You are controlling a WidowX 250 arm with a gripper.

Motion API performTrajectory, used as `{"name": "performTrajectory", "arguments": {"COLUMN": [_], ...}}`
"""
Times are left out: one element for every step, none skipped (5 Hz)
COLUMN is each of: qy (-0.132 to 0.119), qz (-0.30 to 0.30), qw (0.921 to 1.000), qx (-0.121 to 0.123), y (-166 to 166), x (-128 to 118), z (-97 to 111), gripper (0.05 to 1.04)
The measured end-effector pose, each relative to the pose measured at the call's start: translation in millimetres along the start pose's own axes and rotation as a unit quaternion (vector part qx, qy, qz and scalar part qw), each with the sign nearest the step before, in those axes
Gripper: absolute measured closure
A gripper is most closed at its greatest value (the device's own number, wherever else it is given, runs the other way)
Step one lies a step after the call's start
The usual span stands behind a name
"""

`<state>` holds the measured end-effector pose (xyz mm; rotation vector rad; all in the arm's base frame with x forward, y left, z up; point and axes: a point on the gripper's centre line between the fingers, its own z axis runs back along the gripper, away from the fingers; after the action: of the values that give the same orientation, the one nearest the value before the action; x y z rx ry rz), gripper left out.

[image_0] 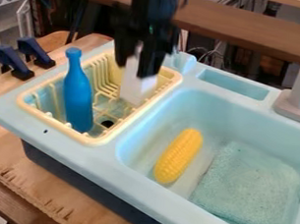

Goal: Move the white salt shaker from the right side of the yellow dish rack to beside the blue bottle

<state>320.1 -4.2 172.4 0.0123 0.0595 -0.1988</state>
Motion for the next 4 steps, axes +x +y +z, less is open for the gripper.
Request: {"name": "performTrajectory", "arguments": {"qy": [-0.052, -0.077, -0.073, -0.030], "qz": [0.026, 0.046, 0.057, 0.071], "qw": [0.9983, 0.9960, 0.9956, 0.9967], "qx": [0.009, -0.002, -0.007, -0.027], "y": [12, 29, 44, 56], "x": [-13, -17, -13, 0], "z": [38, 51, 50, 25], "gripper": [0.433, 0.432, 0.433, 0.433]}}
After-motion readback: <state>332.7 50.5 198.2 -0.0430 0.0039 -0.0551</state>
